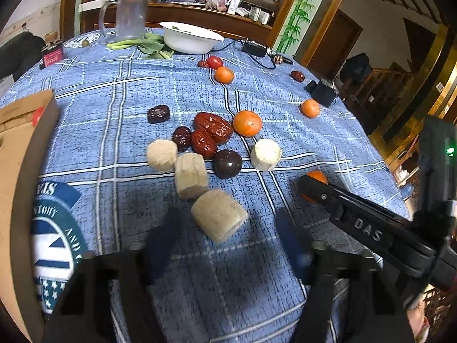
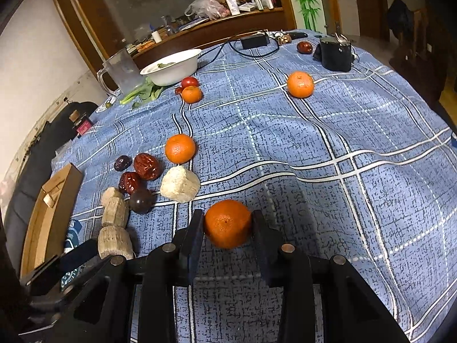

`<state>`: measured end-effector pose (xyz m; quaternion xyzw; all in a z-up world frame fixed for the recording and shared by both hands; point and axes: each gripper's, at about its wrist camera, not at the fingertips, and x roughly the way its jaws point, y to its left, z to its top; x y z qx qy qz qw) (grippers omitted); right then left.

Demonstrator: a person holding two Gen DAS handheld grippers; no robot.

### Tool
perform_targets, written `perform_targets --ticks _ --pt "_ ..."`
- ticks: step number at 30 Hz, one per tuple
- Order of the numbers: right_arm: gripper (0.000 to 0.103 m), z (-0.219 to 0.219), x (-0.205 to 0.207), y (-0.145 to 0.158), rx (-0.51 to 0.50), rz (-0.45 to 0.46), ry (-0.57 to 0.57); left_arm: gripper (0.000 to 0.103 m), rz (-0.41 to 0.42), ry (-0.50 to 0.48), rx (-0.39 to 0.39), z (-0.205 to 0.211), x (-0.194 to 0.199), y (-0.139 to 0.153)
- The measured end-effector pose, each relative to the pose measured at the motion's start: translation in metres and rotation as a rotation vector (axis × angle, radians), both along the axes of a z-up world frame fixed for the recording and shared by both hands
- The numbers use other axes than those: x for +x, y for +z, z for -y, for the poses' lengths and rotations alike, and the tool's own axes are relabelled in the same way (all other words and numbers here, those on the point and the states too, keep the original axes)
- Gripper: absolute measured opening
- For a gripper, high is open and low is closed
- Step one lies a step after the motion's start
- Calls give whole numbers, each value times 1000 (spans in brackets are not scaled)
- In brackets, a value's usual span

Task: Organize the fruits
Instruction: 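Grasp another beige yam chunk with the left tool while the right tool grasps a mandarin orange, then carry both items over the cardboard tray and open both tools to release them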

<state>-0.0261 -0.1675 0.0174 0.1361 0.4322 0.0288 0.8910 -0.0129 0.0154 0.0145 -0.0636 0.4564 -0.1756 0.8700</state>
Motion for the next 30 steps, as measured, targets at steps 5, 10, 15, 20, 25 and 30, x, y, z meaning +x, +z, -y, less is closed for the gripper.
perform_targets --ticks 5,10,15,20,25,30 --pt "37 -2 0 -2 -18 2 11 38 10 9 10 -3 -2 -4" --pt "39 -11 0 -2 -77 5 23 38 -2 37 -24 -20 -15 -1" --pt "37 -9 -1 -2 -63 13 26 38 30 64 -40 -37 -35 15" --pt "35 -7 -5 1 -43 33 21 38 82 77 -48 -51 -56 34" --pt "35 -11 -17 10 -72 100 8 38 123 102 -67 -71 -75 48" --pt "36 -17 -41 24 -62 149 12 39 147 148 -75 -98 -92 55"
